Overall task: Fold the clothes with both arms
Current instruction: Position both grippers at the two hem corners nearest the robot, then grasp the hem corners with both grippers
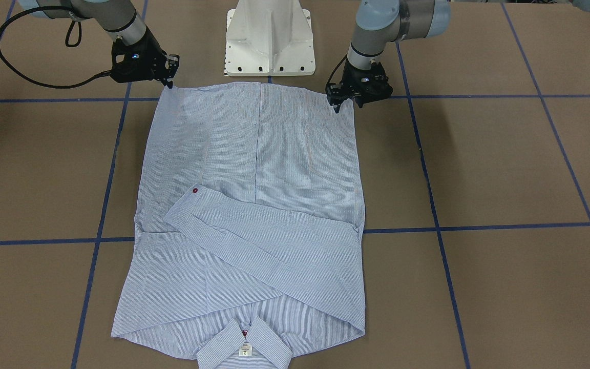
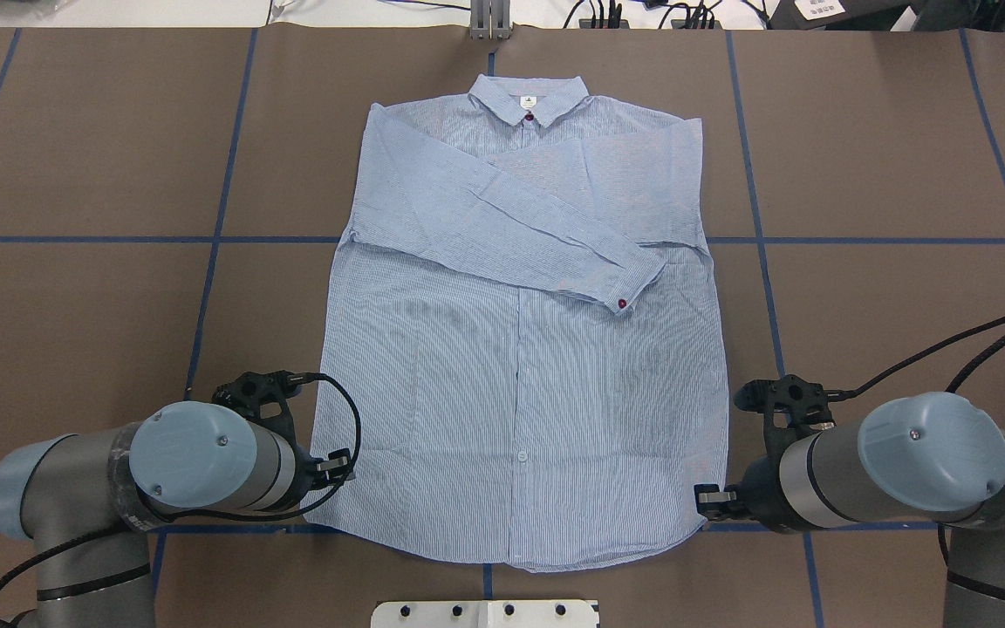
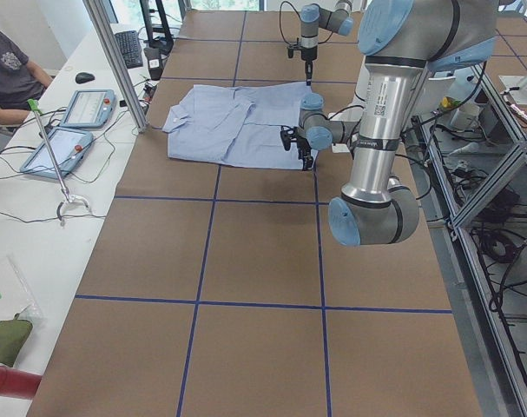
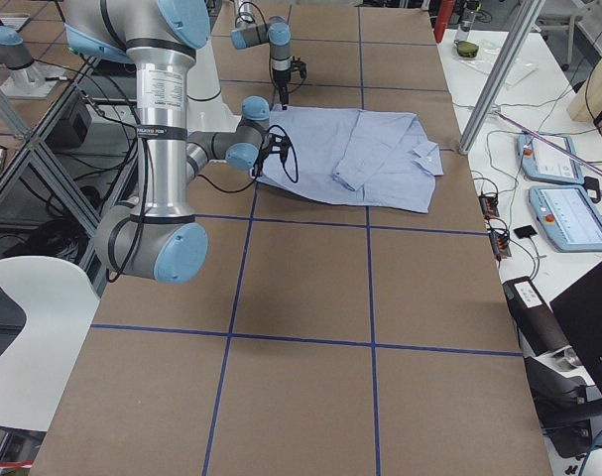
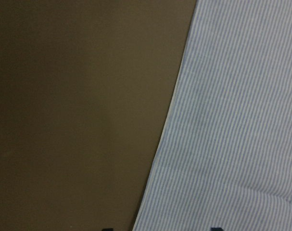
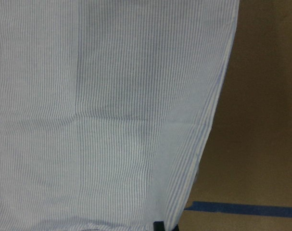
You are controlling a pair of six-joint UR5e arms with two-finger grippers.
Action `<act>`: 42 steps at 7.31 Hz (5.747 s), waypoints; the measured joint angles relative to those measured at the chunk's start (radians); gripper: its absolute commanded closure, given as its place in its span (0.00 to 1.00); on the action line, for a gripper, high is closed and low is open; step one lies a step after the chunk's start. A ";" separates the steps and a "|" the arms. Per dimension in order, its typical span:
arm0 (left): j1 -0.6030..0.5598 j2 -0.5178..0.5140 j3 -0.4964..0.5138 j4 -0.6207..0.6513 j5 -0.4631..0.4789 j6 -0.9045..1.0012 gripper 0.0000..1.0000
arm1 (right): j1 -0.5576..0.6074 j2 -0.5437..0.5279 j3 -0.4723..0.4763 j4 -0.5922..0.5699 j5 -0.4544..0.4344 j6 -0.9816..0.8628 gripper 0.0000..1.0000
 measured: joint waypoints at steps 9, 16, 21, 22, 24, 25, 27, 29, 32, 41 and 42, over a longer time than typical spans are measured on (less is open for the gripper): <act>0.027 0.001 0.007 0.008 0.018 -0.003 0.76 | 0.014 -0.008 0.000 -0.002 0.002 0.000 1.00; 0.018 -0.003 -0.054 0.081 0.016 -0.002 1.00 | 0.039 -0.015 0.001 -0.002 0.026 0.000 1.00; 0.017 -0.010 -0.276 0.265 0.009 0.000 1.00 | 0.132 -0.013 0.073 0.003 0.233 -0.005 1.00; 0.017 -0.008 -0.303 0.274 0.007 0.000 1.00 | 0.164 -0.015 0.088 0.012 0.298 -0.007 1.00; 0.018 -0.002 -0.320 0.278 0.002 0.001 1.00 | 0.229 -0.038 0.094 0.060 0.399 -0.009 1.00; 0.018 -0.001 -0.320 0.279 0.001 0.003 1.00 | 0.244 -0.049 0.091 0.073 0.416 -0.010 1.00; 0.017 0.000 -0.313 0.279 0.000 0.009 1.00 | 0.255 -0.057 0.080 0.080 0.424 -0.011 1.00; 0.016 0.002 -0.306 0.280 0.000 0.042 1.00 | 0.264 -0.065 0.073 0.081 0.425 -0.013 1.00; 0.015 0.001 -0.297 0.281 -0.001 0.068 1.00 | 0.278 -0.068 0.062 0.081 0.425 -0.014 1.00; -0.003 0.002 -0.267 0.281 0.000 0.112 1.00 | 0.295 -0.083 0.025 0.083 0.425 -0.017 1.00; -0.003 0.002 -0.267 0.281 0.000 0.112 1.00 | 0.300 -0.082 0.022 0.083 0.426 -0.018 1.00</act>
